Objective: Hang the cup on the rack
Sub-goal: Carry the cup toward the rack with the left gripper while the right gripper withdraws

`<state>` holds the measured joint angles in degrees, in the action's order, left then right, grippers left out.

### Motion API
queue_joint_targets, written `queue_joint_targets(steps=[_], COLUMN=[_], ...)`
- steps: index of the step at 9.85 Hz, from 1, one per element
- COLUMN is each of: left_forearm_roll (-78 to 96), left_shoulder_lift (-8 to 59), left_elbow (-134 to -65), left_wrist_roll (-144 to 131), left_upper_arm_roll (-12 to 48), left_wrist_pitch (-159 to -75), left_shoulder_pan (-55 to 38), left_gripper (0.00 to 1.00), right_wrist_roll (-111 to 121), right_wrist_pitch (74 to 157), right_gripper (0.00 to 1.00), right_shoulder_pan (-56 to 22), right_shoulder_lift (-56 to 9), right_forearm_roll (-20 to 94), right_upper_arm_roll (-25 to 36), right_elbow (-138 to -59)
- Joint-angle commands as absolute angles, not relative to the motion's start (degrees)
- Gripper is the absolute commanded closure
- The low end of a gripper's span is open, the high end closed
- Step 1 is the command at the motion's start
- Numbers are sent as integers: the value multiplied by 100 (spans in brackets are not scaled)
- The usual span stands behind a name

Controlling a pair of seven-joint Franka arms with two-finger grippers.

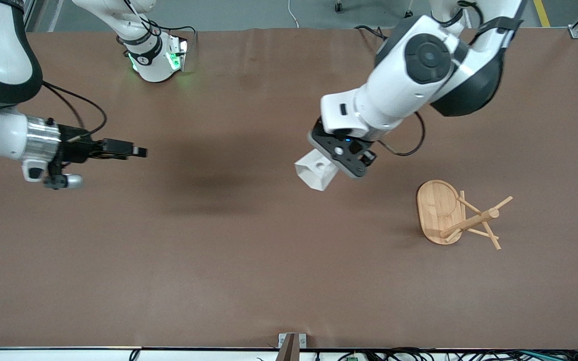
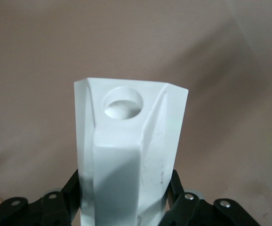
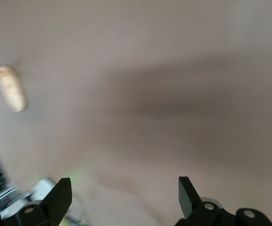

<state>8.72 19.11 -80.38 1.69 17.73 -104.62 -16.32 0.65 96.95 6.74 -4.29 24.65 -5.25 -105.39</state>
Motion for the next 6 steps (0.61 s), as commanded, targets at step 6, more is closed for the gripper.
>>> queue_joint_targets(steps=[6], left_forearm_roll=[378], left_shoulder_lift=[1505], left_elbow=[-9407], left_wrist_roll=[-309], left_upper_arm_roll=[1557], left_wrist_pitch=[-10867], left_shoulder_pan=[-563], left_gripper=[100], right_wrist_roll=[-17], right_wrist_pitch=[8895], right_gripper=[0], right_shoulder_pan=[264], right_shoulder_lift=[9], right_forearm_roll=[106], right_upper_arm_roll=[-71], right_elbow=[-8871])
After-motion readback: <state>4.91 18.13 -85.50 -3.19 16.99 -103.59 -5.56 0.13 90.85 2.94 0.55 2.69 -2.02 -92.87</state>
